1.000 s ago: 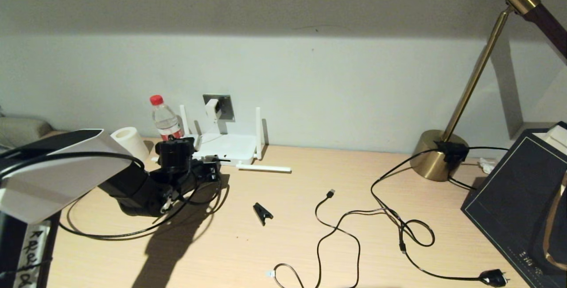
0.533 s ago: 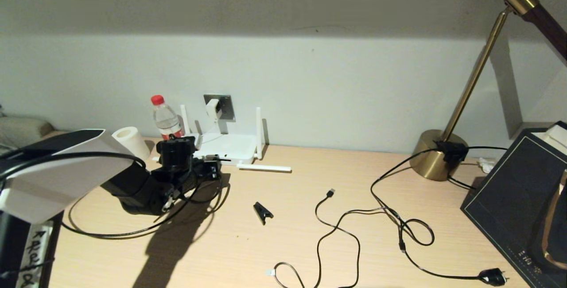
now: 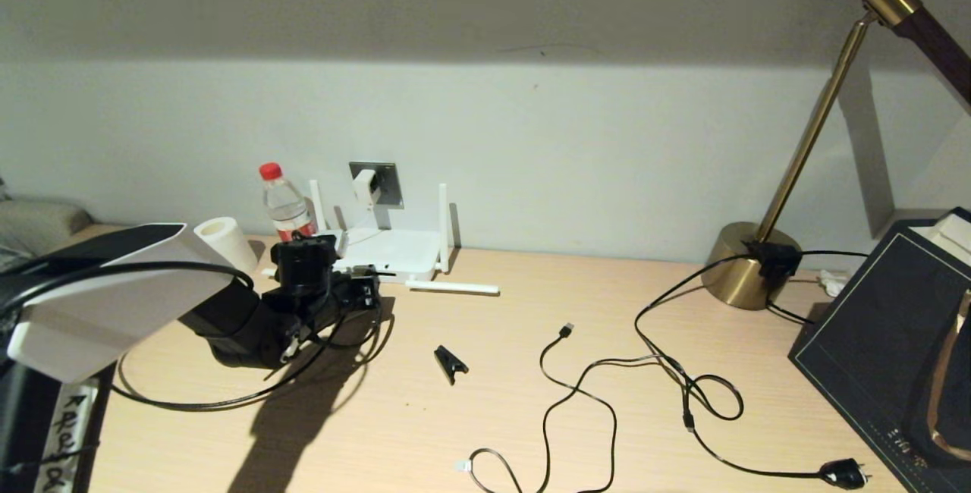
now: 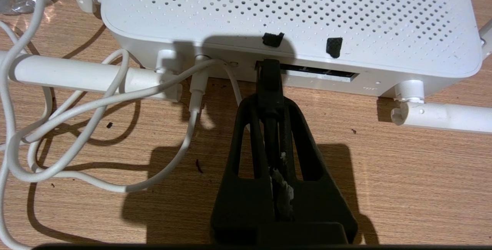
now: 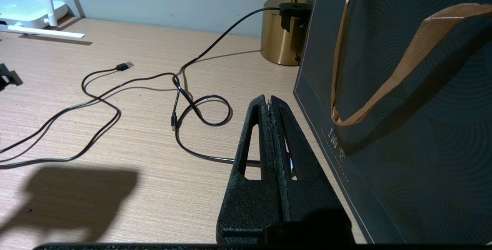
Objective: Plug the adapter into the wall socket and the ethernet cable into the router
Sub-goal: Plug cable into router interface
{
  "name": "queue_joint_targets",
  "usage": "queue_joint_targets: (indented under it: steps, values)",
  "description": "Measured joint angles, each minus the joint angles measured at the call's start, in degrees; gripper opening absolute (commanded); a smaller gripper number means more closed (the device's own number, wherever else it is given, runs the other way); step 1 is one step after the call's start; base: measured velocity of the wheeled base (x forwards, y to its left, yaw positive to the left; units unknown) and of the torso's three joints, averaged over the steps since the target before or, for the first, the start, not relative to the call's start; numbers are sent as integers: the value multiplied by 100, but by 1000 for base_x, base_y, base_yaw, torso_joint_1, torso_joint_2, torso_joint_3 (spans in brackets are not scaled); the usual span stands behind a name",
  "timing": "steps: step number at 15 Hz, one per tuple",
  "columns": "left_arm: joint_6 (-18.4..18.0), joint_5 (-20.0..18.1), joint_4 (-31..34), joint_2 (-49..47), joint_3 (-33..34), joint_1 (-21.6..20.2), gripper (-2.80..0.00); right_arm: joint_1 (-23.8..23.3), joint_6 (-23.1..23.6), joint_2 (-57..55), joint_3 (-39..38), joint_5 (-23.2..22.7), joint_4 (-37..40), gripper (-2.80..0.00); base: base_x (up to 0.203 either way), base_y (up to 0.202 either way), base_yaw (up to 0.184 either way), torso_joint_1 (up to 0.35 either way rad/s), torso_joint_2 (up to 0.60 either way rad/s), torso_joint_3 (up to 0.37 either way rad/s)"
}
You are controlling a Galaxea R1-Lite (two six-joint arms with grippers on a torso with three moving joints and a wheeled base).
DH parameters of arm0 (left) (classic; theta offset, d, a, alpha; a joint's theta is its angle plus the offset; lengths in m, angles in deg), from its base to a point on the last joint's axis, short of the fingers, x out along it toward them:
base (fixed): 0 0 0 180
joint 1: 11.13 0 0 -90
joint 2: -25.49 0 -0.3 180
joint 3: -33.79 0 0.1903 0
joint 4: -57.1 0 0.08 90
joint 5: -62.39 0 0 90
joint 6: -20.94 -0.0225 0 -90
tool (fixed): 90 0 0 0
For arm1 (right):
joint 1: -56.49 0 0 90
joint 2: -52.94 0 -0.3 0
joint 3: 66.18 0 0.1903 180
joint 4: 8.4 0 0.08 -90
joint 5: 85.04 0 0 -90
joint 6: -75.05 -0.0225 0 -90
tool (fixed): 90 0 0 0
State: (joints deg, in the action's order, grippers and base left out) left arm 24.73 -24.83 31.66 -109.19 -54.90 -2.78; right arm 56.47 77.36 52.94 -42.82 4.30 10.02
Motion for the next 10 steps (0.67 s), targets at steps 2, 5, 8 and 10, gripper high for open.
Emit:
queue_joint_targets:
  steps: [2, 5, 8, 10]
  values:
    - [4, -2, 48, -27, -30, 0, -280, 0, 1, 0, 0, -1, -1, -280, 0, 0, 0, 0, 0, 0]
    - [1, -2, 77, -52, -56, -1, -280, -5, 1, 0, 0, -1, 0, -280, 0, 0, 0, 0, 0, 0]
    - [4, -2, 127, -82, -61, -1, -280, -2, 0, 0, 0, -1, 0, -280, 0, 0, 0, 0, 0, 0]
    - [3, 0, 131, -93, -61, -1, -280, 0, 0, 0, 0, -2, -1, -280, 0, 0, 0, 0, 0, 0]
